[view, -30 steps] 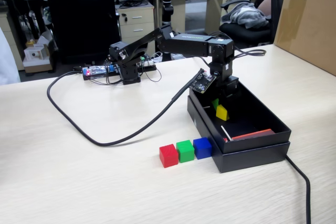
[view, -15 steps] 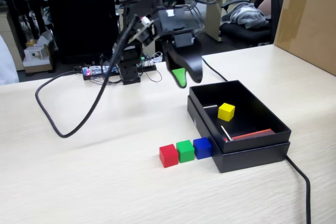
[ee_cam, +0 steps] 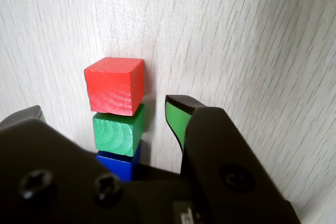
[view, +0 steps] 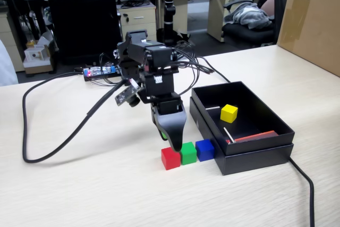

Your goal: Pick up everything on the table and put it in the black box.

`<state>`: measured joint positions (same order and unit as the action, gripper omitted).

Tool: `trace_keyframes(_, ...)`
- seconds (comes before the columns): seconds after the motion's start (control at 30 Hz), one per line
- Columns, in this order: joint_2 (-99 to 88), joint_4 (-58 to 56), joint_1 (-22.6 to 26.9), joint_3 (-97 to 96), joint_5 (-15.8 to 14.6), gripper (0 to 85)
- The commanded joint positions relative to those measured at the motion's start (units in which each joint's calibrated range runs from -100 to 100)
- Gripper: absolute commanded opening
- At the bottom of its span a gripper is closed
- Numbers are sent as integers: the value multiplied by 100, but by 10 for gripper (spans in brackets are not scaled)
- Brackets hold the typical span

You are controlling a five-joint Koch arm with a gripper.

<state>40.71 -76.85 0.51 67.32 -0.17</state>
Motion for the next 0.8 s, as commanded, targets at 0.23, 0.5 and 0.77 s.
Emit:
trace_keyframes(0.23,341,173,-10,621,59,460)
trace_keyframes(0.5,651,173,-54,612,54,388)
trace_keyframes(0.77,696,35,-117,512,-44,144)
